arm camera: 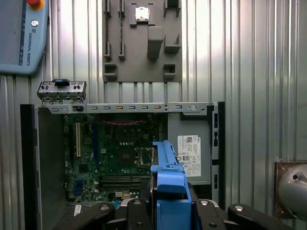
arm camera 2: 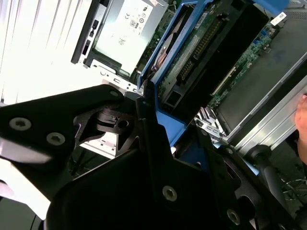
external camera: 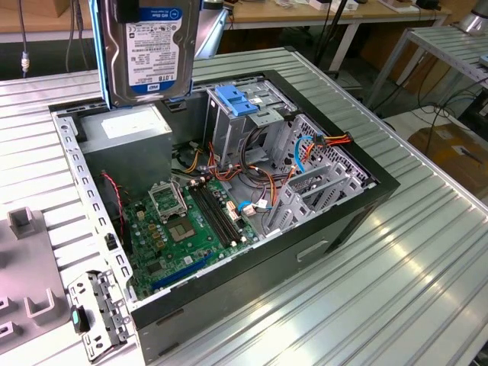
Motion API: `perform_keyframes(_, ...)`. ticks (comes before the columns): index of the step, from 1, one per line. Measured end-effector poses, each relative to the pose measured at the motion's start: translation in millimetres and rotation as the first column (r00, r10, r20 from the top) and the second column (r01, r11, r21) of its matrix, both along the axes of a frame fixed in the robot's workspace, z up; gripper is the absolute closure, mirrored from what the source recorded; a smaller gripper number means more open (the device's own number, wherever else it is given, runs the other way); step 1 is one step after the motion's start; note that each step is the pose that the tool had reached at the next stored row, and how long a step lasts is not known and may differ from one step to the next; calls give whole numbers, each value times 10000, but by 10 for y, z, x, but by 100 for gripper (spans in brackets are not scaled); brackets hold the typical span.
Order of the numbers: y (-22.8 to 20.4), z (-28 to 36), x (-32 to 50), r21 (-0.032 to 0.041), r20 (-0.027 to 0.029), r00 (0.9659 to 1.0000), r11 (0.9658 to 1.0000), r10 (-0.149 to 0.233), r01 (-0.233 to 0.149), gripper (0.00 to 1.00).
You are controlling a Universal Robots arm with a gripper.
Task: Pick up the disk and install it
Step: 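Insert the disk into the insertion slot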
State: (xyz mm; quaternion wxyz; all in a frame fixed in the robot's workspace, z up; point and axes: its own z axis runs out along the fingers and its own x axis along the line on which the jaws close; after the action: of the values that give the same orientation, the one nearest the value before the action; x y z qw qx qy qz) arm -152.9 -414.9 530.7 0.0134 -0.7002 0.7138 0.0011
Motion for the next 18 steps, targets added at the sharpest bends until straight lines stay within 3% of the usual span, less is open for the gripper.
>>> perform_keyframes(6,-38,0,0,0,-1,10000,10000,0,0,64)
perform_keyframes(14,-155,0,0,0,0,10000,10000,0,0,64)
perform_keyframes(18,-240,-1,0,1,1,10000,10000,0,0,64)
